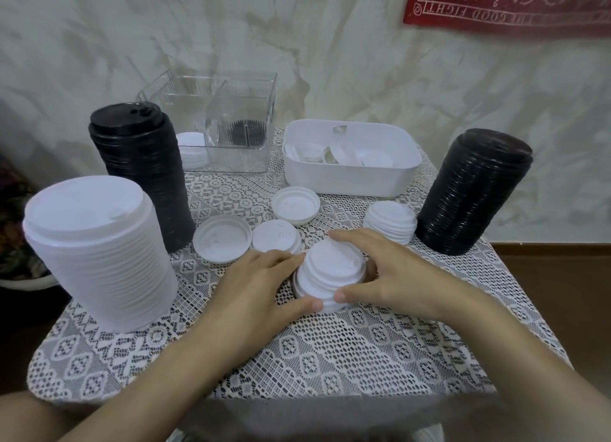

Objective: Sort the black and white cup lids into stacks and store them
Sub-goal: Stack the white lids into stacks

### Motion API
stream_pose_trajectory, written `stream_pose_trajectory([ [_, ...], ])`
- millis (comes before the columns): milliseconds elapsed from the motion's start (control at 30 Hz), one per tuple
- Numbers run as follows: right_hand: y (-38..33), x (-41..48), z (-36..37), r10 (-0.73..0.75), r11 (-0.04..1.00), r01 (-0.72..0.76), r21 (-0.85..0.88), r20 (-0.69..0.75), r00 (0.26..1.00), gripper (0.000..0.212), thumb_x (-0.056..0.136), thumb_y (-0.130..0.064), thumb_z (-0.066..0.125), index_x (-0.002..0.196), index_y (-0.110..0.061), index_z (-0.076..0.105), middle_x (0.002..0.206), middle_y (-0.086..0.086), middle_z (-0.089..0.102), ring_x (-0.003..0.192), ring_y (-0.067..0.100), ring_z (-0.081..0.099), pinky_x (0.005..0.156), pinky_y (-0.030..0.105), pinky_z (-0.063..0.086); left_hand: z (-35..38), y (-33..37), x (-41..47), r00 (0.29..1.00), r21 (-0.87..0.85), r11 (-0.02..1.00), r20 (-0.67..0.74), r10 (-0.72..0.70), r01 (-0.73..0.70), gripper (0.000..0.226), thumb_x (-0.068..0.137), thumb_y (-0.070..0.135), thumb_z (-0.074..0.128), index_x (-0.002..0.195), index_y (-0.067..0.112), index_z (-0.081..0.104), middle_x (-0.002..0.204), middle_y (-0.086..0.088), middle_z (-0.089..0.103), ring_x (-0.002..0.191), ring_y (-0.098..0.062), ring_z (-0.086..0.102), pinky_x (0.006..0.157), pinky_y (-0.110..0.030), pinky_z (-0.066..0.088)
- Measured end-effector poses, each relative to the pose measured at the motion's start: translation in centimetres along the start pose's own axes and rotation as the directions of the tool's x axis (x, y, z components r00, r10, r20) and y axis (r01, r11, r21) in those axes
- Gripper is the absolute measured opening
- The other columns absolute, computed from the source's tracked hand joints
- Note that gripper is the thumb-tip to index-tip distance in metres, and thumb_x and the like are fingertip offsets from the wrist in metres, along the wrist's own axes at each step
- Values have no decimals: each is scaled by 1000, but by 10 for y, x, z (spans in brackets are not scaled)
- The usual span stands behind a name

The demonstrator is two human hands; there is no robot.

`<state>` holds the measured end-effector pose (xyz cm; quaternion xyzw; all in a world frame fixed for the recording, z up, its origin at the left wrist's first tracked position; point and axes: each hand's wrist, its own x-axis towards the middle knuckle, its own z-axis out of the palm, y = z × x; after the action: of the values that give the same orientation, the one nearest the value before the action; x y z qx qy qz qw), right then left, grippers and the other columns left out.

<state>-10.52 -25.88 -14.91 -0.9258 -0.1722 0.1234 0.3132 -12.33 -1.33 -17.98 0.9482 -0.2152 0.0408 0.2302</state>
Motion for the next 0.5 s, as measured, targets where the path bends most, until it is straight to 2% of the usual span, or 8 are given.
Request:
stream_pose_trajectory([
  [133,-4,1,3,-33,998,33,-52,0,999,93,78,-50,85,155,-48,34,154,-31,33,141,0,36,120,39,35,-4,-1,1,999,-19,1000,34,-18,19,92,75,83,55,154,37,43,146,20,50,132,-2,36,96,-21,29],
  [200,-6,0,3,-39,998,39,-58,3,999,92,77,-50,86,154,-49,35,152,-33,34,139,-2,37,119,38,35,-6,-1,0,998,-37,998,47,-39,41,98,74,81,61,157,38,35,147,24,47,135,-1,35,98,-20,29],
  [267,-8,-1,3,-52,996,52,-75,9,999,90,76,-52,86,152,-50,37,148,-37,35,135,-4,40,116,35,38,-7,0,-1,996,-76,994,49,-72,76,106,75,72,72,161,41,20,134,32,41,137,0,32,100,-19,28],
  [333,-10,-1,4,-56,994,58,-97,24,998,88,76,-52,86,150,-49,40,143,-39,35,131,-5,41,111,30,38,-8,1,-2,995,-89,991,46,-93,97,110,75,67,77,162,43,13,132,29,41,140,-1,30,103,-20,27],
  [433,-13,-1,5,-62,993,67,-100,48,997,84,78,-55,83,150,-47,41,140,-35,37,126,-8,42,103,24,36,-8,2,-4,997,-58,996,31,-68,70,101,79,66,75,161,42,22,152,18,45,144,-4,30,104,-19,28],
  [500,-13,-1,6,-79,993,81,-87,32,996,76,83,-57,78,150,-45,44,139,-31,42,114,-16,44,99,22,37,-8,2,-4,999,-37,999,17,-28,29,90,81,66,73,157,41,34,150,17,49,141,-5,36,98,-17,29],
])
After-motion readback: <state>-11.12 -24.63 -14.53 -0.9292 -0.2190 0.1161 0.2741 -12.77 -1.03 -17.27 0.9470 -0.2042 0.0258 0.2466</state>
